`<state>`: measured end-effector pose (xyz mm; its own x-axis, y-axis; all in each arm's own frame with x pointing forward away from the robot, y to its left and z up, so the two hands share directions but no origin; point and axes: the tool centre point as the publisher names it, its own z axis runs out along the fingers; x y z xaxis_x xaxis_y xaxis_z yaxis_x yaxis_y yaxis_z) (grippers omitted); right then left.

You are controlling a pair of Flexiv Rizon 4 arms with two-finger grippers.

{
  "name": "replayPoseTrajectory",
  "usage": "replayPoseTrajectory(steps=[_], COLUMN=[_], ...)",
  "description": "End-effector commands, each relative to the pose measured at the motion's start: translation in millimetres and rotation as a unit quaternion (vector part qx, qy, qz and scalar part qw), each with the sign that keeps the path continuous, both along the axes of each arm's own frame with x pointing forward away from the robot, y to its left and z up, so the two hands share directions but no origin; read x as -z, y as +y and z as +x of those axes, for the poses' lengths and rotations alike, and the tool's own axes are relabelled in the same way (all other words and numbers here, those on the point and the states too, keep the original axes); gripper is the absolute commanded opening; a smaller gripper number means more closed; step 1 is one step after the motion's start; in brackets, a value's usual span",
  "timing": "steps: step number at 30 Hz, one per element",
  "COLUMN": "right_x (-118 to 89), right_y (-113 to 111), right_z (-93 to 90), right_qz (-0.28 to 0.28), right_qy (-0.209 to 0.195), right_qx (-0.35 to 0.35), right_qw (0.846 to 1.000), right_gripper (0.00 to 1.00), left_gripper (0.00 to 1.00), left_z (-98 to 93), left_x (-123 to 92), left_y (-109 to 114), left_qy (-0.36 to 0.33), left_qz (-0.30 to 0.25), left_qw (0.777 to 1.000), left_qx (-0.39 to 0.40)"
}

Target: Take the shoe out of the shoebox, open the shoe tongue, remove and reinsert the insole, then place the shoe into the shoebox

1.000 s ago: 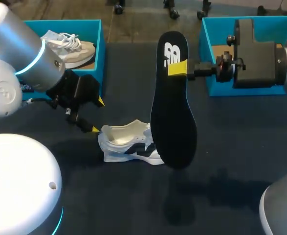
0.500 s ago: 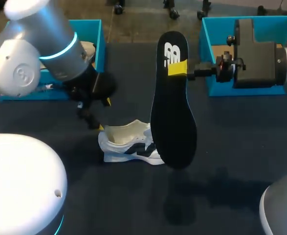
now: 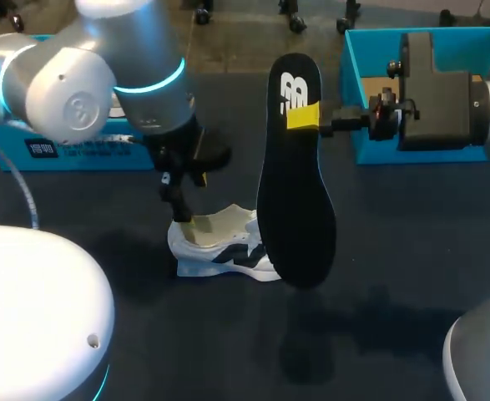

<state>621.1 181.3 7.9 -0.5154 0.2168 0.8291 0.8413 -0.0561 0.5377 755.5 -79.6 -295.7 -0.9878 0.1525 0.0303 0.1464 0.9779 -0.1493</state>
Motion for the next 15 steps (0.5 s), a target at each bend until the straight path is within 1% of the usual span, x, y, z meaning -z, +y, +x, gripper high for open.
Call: replayPoseTrajectory(steps=[1, 5, 15], right_x=[0.5, 0.5, 0.5], right_y=[2.8, 2.8, 2.8], right_z=[-0.8, -0.8, -0.8], right_qz=[0.001, 0.001, 0.001], right_qy=[0.0, 0.0, 0.0], right_qx=[0.002, 0.002, 0.002], right_qw=[1.0, 1.0, 1.0], right_gripper=[0.0, 0.0, 0.0], left_gripper=[1.0, 1.0, 1.0], left_z=[-2.4, -8.0, -9.4], left_x=[7.1, 14.8, 23.4], left_y=[-9.2, -12.7, -12.9], left_qy=[-0.002, 0.007, 0.008], left_qz=[0.028, 0.027, 0.022], left_qw=[1.0, 1.0, 1.0], left_qx=[0.001, 0.003, -0.006])
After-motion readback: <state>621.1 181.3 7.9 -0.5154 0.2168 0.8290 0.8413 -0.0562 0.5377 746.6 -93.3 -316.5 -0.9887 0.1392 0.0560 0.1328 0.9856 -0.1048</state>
